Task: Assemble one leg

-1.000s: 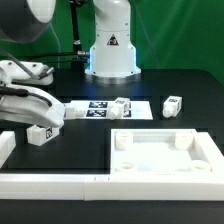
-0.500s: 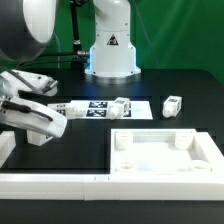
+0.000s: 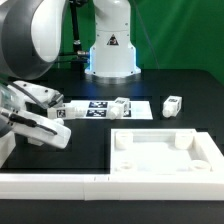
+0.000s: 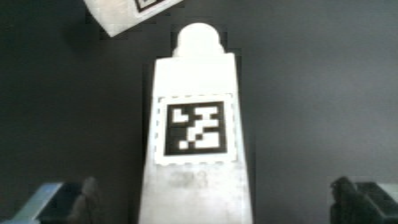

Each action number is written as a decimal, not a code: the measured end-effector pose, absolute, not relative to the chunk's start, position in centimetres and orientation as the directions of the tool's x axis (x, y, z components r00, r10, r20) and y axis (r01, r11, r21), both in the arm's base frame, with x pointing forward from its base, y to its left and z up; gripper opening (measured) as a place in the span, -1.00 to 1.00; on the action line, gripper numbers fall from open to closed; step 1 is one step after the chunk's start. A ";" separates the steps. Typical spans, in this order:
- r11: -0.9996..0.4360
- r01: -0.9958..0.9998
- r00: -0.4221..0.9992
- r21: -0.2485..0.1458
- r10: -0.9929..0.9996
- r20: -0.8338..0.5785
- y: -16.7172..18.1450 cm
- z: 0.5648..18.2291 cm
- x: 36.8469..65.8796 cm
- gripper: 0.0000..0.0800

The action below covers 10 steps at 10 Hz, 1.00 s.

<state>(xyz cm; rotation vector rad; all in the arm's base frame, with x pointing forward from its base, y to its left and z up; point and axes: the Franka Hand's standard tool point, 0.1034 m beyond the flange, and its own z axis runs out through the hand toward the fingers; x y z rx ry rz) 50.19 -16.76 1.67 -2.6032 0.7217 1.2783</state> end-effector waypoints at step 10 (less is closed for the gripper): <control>-0.887 -0.458 0.550 0.060 -0.336 -0.765 -14.8 3.7 51.7 -0.29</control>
Offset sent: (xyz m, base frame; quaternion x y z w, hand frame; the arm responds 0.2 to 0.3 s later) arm 0.0000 0.0000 0.0000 0.0000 0.0000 0.0000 1.0000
